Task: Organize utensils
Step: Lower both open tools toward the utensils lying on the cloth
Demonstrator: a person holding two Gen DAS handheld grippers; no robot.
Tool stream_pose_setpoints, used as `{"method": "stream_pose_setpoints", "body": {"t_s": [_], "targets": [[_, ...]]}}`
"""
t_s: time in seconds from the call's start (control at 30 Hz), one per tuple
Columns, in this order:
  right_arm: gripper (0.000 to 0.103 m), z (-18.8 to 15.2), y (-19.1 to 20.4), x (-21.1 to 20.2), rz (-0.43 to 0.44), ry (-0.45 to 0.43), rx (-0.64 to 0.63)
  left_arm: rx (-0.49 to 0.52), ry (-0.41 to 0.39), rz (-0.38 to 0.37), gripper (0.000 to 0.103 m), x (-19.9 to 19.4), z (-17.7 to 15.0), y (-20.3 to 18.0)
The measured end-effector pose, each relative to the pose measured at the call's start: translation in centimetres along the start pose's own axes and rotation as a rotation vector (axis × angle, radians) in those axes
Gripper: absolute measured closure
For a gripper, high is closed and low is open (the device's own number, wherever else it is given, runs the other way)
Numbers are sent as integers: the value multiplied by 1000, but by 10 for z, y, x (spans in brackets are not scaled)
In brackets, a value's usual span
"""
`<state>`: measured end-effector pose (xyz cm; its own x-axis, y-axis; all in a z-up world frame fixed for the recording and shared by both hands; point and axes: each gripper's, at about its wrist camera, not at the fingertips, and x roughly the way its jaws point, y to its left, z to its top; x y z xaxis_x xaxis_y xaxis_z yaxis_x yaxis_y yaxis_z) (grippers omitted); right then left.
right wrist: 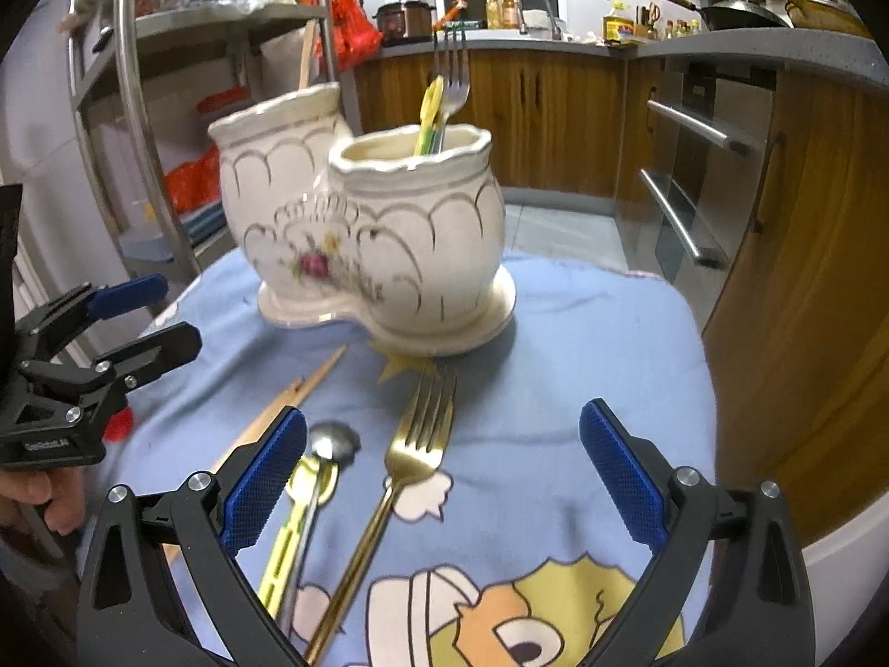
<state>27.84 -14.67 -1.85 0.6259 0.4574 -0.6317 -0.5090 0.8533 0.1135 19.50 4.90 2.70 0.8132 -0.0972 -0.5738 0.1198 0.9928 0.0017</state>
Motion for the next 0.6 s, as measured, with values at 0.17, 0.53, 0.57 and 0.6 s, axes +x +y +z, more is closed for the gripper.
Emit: {"method": "stream_pose_setpoints", "body": {"t_s": [0.17, 0.53, 0.57, 0.6], "targets": [[5, -8, -1, 0, -7, 24, -1, 25, 49, -9, 26, 5, -10, -6], [5, -17, -2, 1, 11, 83, 3, 54, 204, -56, 49, 17, -32, -14], [5, -18, -2, 1, 13, 86, -1, 59, 208, -60, 49, 17, -33, -15], [5, -18, -1, 2, 14, 89, -4, 61, 210, -63, 49, 17, -33, -16]]}}
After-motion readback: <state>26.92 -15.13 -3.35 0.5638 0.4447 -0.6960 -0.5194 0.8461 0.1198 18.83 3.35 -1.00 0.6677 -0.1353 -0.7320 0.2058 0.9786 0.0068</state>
